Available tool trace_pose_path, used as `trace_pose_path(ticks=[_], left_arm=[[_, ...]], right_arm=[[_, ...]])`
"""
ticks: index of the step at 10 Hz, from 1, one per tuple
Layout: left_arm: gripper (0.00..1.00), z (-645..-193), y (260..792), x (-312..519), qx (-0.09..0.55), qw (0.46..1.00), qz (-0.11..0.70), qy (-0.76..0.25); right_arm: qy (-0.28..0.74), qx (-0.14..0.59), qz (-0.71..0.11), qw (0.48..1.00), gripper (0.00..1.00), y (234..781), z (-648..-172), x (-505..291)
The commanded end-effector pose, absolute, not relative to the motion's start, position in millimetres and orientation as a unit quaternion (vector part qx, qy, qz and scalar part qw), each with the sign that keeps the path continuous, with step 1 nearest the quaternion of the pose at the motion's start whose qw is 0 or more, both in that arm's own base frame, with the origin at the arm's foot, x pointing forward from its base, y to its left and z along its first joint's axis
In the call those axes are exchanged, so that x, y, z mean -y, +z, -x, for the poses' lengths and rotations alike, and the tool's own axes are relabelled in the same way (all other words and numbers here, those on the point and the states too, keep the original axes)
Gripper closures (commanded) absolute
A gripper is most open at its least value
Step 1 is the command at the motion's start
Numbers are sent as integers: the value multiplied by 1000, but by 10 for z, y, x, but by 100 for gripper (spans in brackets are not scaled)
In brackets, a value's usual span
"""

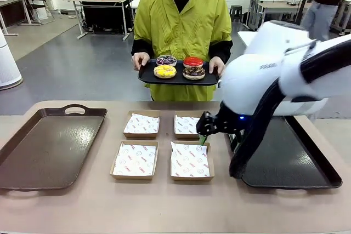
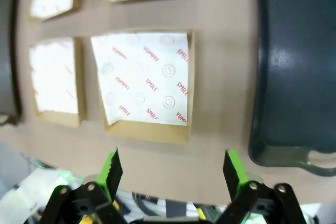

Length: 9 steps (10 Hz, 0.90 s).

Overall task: Individually package the donuts and arrange them on the tray.
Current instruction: Pick up one Paper togo box.

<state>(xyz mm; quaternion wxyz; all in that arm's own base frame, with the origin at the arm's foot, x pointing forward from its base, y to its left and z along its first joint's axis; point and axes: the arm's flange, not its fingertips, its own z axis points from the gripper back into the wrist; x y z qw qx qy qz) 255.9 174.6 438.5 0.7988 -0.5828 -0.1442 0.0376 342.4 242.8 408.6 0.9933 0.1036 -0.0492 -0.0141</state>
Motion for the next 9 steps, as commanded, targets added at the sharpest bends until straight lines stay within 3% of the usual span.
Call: trace_pose_path(ticks=[1,4,9], left_arm=[[0,-2551,4378,-1755,157,792,590,31],[0,-2551,4378,-1755,157,792,590,31],[0,-2551,4378,-1755,157,792,590,31]], right_arm=[[-46,43,-47,997,0,3997,-3580,-2762],[-33,63,-9,997,0,3599,-3696,-2913],[-7,75,-14,997,0,3156,-3765,-2760]])
